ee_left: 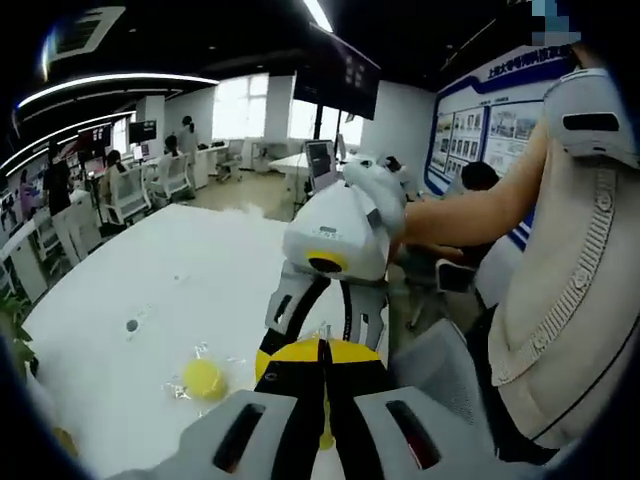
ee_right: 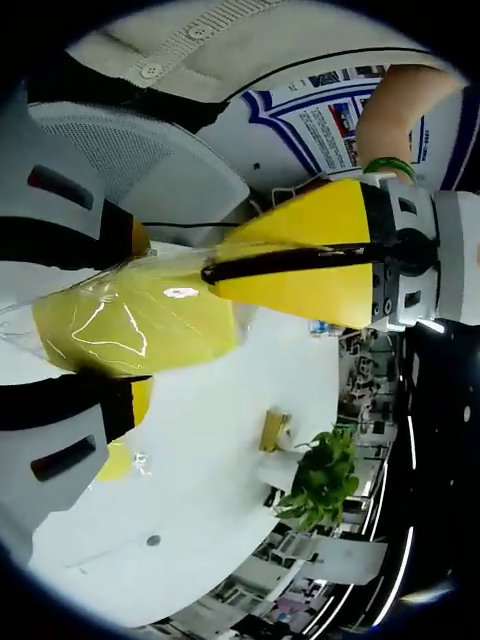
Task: Compare the silicone blocks by pressing each to a similar depth, holding the contact briefly, and releasing to observe deformation and rebound differences across the visible hardness samples.
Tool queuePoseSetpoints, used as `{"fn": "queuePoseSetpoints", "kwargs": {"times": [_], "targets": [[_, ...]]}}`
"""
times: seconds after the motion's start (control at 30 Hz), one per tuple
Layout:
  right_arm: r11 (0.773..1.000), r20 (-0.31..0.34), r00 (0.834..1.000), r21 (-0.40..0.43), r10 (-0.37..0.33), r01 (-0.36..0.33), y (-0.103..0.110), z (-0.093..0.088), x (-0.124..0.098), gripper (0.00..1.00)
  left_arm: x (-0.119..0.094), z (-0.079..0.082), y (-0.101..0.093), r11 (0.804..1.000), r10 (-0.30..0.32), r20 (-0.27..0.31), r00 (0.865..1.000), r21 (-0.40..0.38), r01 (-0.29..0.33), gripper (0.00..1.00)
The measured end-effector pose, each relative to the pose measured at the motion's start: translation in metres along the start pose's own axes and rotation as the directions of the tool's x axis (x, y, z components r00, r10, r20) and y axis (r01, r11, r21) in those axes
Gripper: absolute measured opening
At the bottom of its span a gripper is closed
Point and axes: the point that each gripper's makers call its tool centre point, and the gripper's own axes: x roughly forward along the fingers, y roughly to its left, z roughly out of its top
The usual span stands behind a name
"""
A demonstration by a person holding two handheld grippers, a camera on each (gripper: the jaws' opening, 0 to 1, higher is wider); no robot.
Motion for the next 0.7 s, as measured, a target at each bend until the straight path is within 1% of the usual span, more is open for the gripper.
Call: {"fn": "queuePoseSetpoints", "kwargs": {"times": [0.1,0.2,0.4,0.47,0.53,0.7], "targets": [[1.000,-0.006,1.000,0.001,0.015,-0.015,0.003,-0.002,0.000,0.31,0.000,-0.004,-0.002,1.000,-0.007,-0.012,1.000,0.004,0.007,0.00],[1.000,-0.001,1.000,-0.002,0.017,-0.017,0.004,-0.002,0.000,0.28,-0.001,-0.005,-0.004,1.000,-0.006,-0.015,1.000,0.018,0.006,0.00],[0.999,0.014,1.000,-0.030,-0.009,0.009,0.004,0.002,-0.002,0.21,-0.003,-0.004,-0.006,1.000,-0.004,-0.010,1.000,0.028,0.004,0.00],[0.998,0.018,0.999,-0.060,-0.026,0.027,0.004,0.004,-0.003,0.18,-0.004,-0.003,-0.009,0.999,-0.004,-0.008,1.000,0.037,0.005,0.00],[0.997,0.018,0.999,-0.073,-0.028,0.029,0.006,0.005,-0.004,0.16,-0.005,-0.003,-0.012,0.999,-0.012,-0.006,1.000,0.045,0.012,0.00],[0.997,0.011,0.999,-0.073,-0.035,0.035,0.008,0.006,-0.004,0.12,-0.005,-0.002,-0.016,0.997,-0.011,0.000,1.000,0.076,0.011,0.00]]}}
